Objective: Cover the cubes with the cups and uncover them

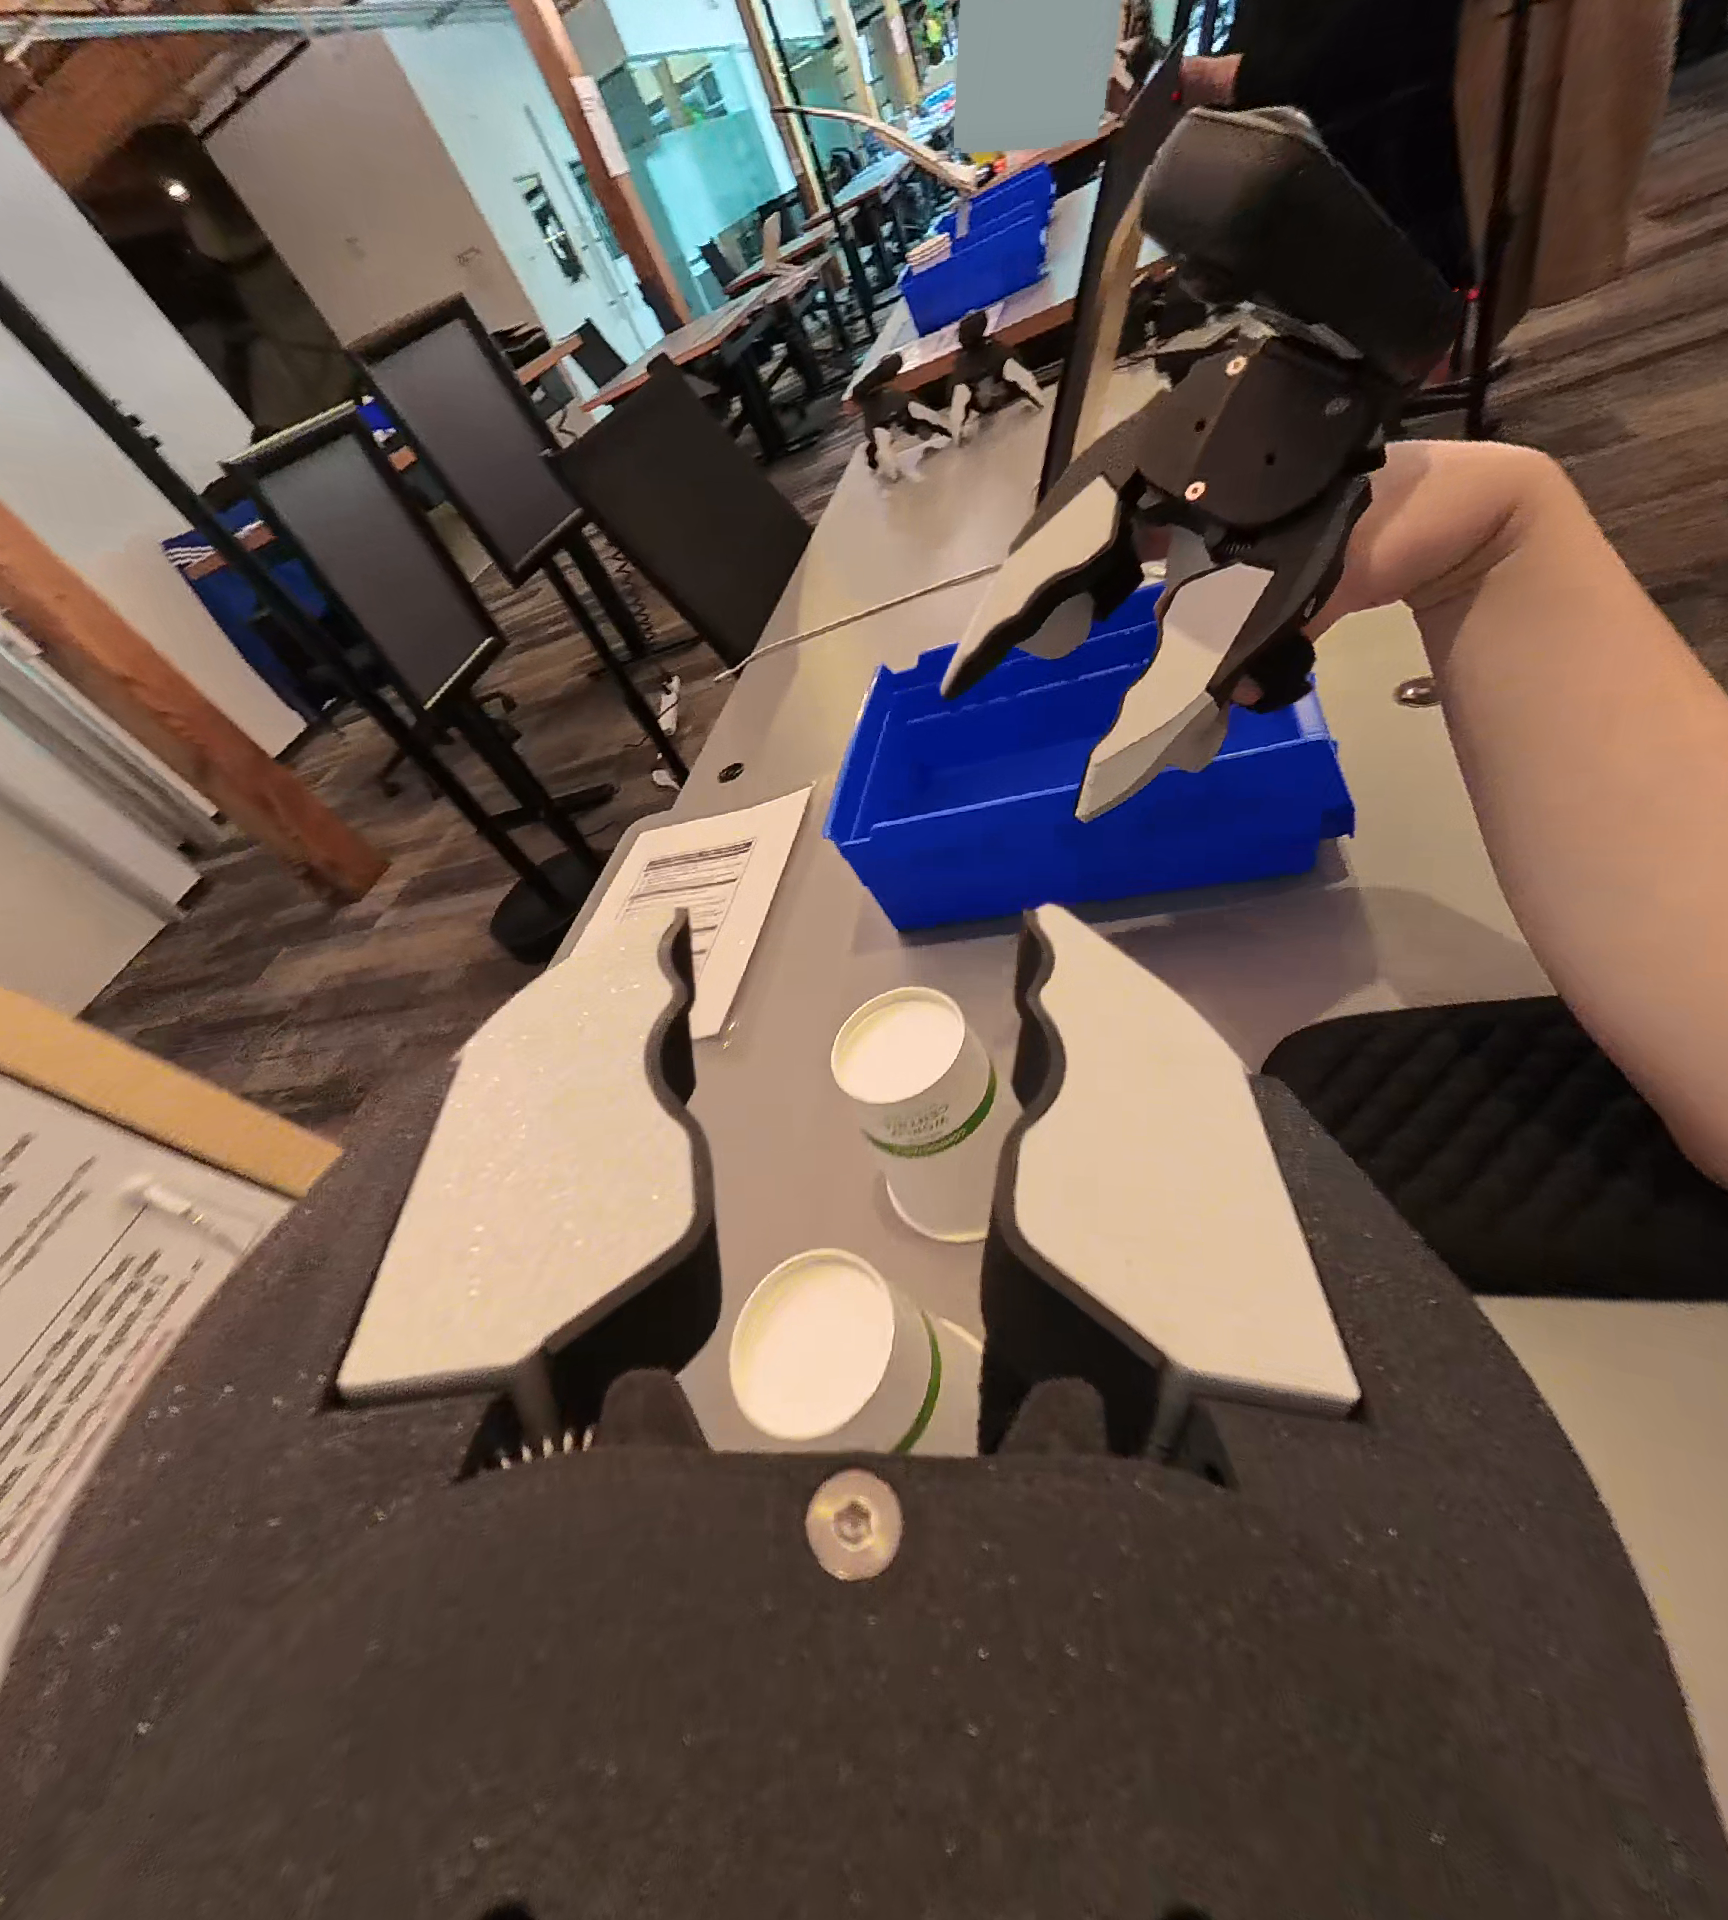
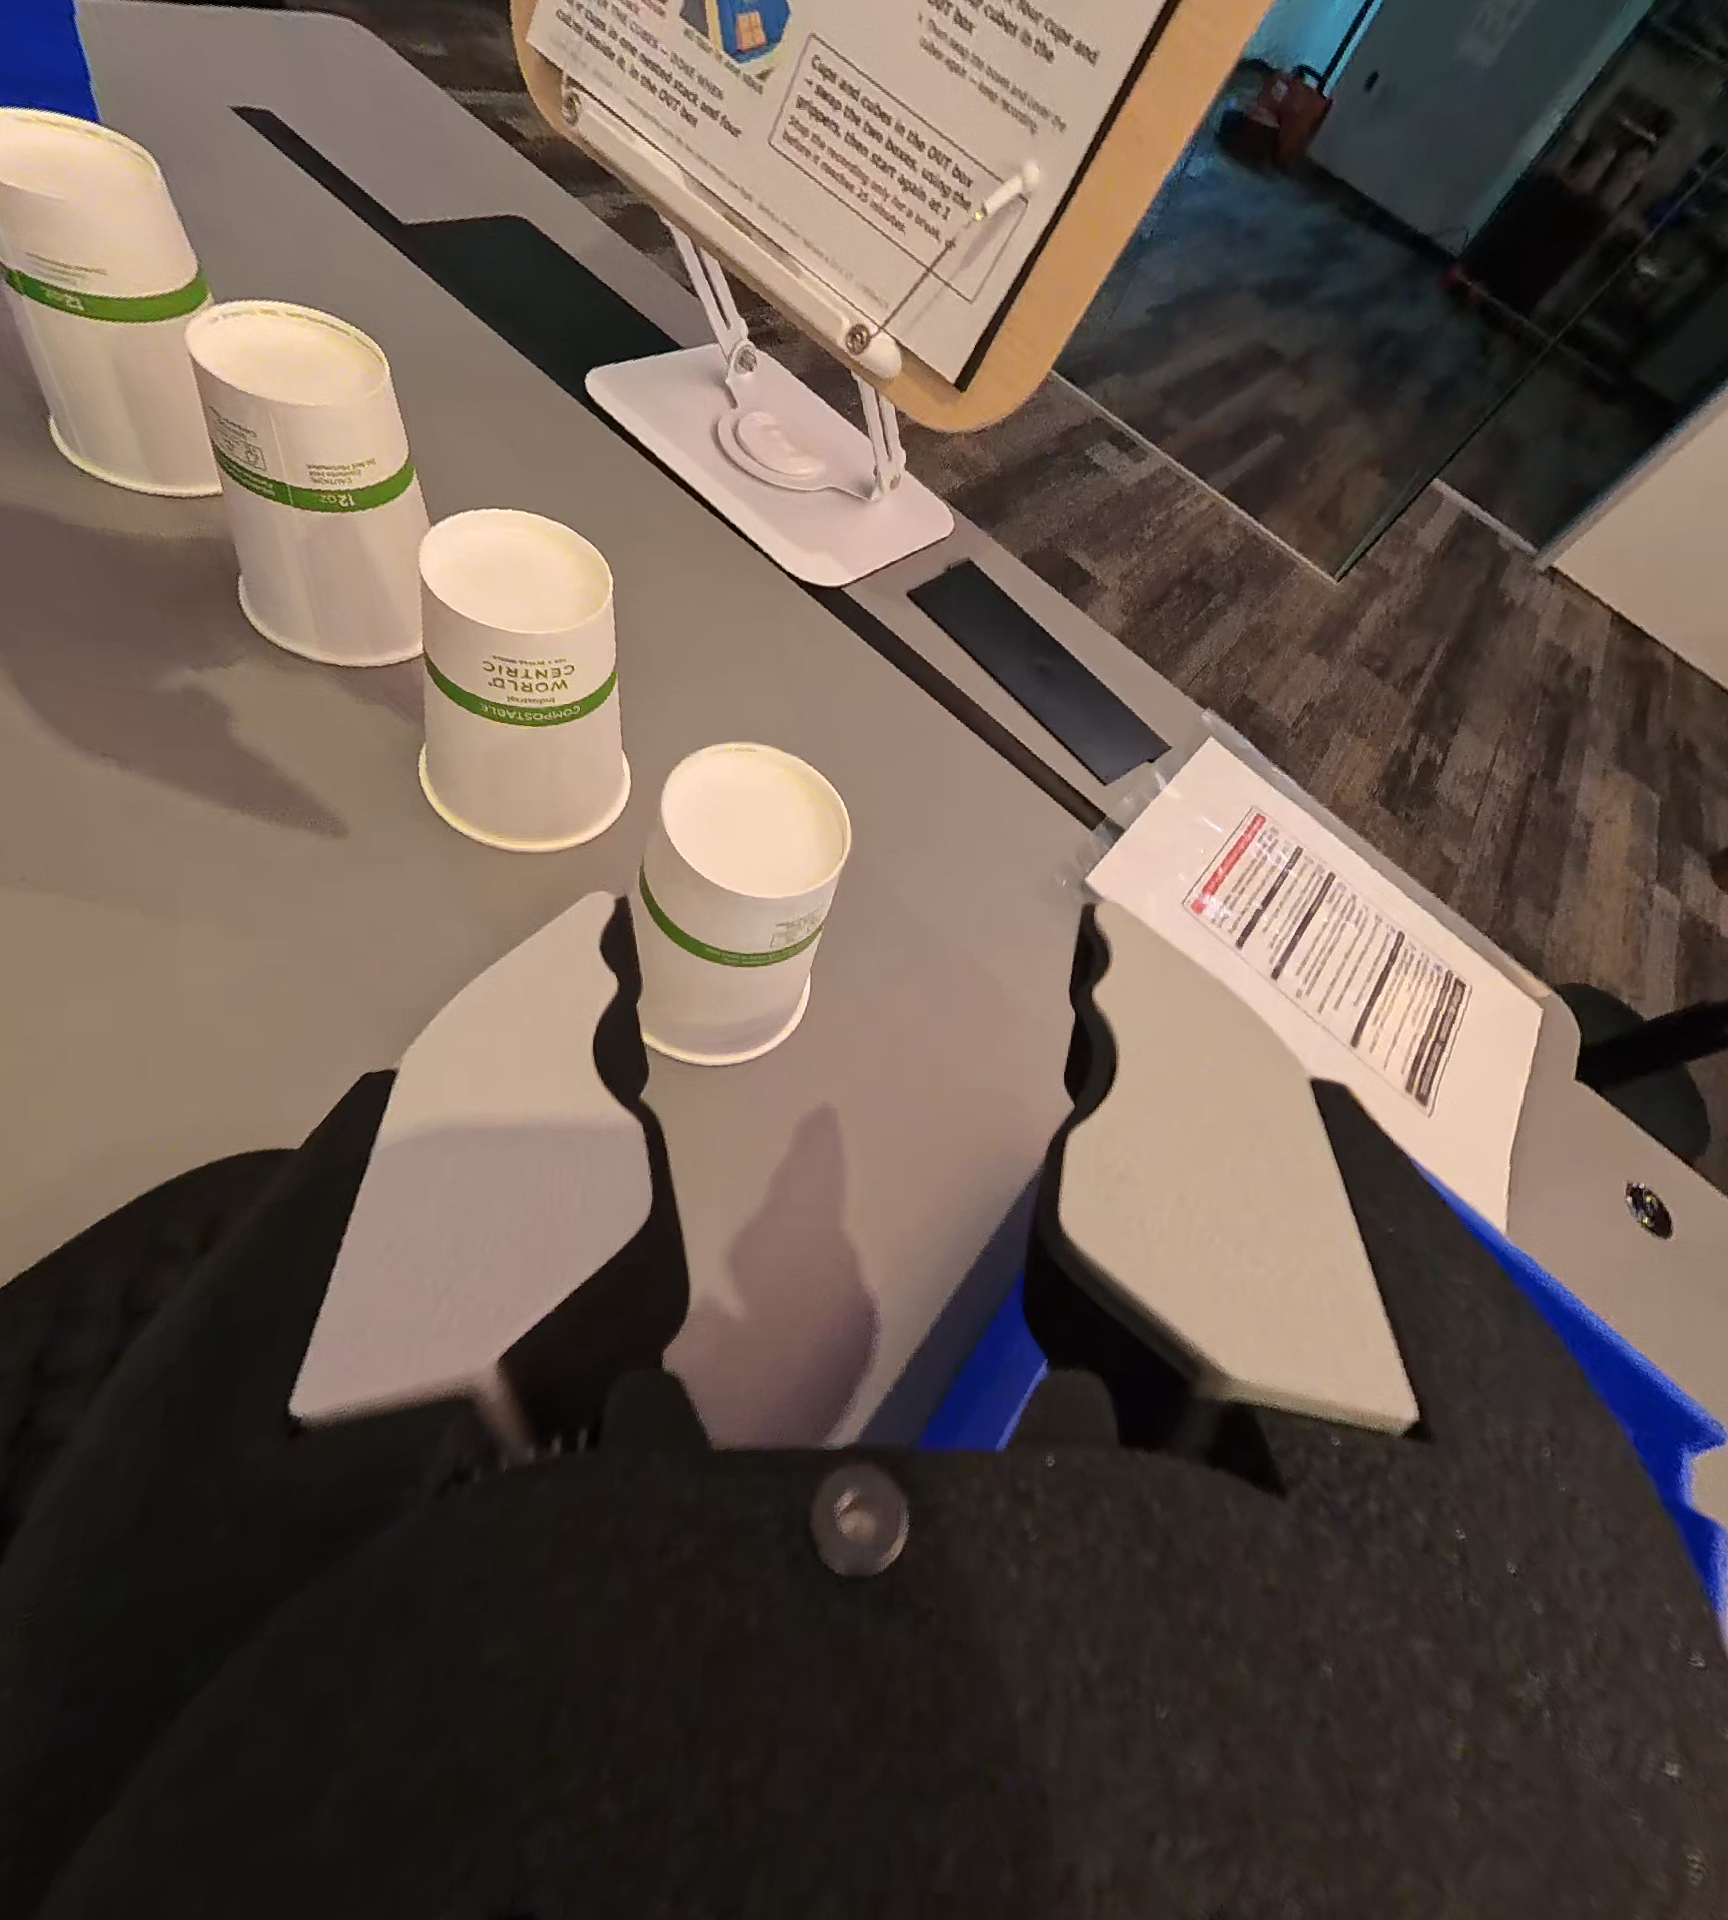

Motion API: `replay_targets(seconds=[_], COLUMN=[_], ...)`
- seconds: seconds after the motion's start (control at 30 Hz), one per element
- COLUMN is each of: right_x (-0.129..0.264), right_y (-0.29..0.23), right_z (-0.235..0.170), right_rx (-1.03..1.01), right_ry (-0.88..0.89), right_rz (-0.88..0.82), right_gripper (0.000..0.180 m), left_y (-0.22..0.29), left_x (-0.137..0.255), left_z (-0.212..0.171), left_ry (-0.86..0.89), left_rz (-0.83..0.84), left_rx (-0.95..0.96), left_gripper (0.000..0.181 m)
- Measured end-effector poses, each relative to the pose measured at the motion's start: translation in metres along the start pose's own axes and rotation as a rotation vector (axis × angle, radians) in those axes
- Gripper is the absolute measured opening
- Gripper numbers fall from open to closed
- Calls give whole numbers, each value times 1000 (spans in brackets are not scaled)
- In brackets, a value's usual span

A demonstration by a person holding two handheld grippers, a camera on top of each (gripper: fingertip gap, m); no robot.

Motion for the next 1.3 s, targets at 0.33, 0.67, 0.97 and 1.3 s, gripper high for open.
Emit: replay_targets(seconds=[0.33,0.67,0.97,1.3], right_x=[-17,-39,-65,-79], right_y=[8,-3,-16,-26], right_z=[-12,-23,-10,-4], right_rx=[-35,-44,33,98], right_ry=[-90,-244,-296,-350], right_rz=[-18,48,62,71], right_gripper=[79,79,79,78], left_y=[-6,-3,-13,-16], left_x=[-4,-6,0,8], left_z=[-47,-57,-63,-64], left_ry=[-54,-64,-79,-84], left_rz=[-76,-102,-77,-91], left_rx=[116,128,162,165], left_gripper=[58,57,57,57])
Point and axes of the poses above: each gripper's, where its closed fingertips meet, x back along the fingers, z out of its top, y = z × x across the jaws, the point moved 6 cm from there along x, back along the fingers, and after that the axes turned 6 degrees about -y, right-handed, at the moved point
